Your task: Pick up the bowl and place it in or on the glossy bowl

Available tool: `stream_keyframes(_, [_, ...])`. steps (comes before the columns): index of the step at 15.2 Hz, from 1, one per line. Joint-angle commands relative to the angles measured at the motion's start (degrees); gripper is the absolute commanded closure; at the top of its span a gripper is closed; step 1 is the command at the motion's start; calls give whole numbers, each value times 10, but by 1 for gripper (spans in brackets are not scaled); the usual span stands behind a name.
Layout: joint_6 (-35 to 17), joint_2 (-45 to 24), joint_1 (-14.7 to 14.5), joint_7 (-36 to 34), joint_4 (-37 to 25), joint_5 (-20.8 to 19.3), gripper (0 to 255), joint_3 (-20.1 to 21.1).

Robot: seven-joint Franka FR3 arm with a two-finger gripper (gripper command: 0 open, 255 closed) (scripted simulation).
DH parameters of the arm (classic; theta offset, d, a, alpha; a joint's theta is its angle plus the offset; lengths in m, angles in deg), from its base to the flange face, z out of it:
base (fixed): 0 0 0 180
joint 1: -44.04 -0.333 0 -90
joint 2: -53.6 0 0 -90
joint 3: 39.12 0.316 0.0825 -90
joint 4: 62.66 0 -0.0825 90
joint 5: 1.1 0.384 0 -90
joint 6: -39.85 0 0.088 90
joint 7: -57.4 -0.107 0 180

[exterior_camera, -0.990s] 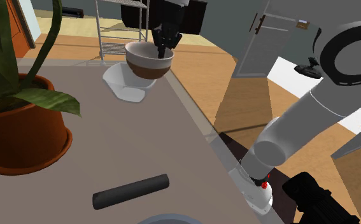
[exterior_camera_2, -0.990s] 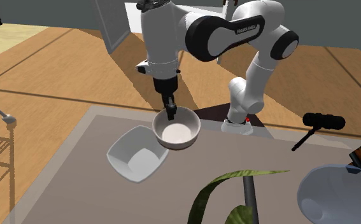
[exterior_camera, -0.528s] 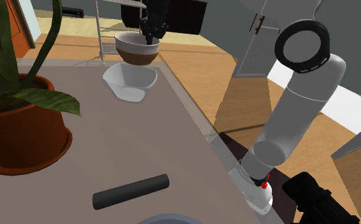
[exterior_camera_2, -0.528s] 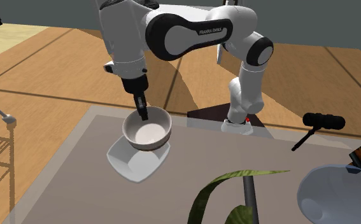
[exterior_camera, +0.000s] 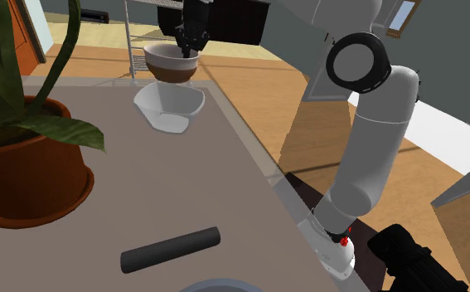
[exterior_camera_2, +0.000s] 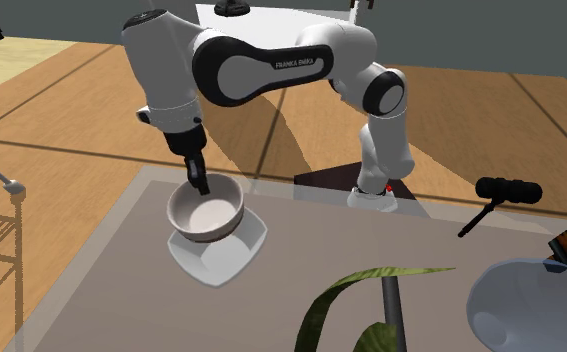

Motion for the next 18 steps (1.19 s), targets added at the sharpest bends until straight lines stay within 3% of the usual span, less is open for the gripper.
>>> stream_keyframes(1, [-20,7,2,4,26,2,255,-1])
stream_keyframes(11, [-111,36,8,18,147,8,255,-2])
stream_keyframes(18, [-111,36,8,18,147,8,255,-2])
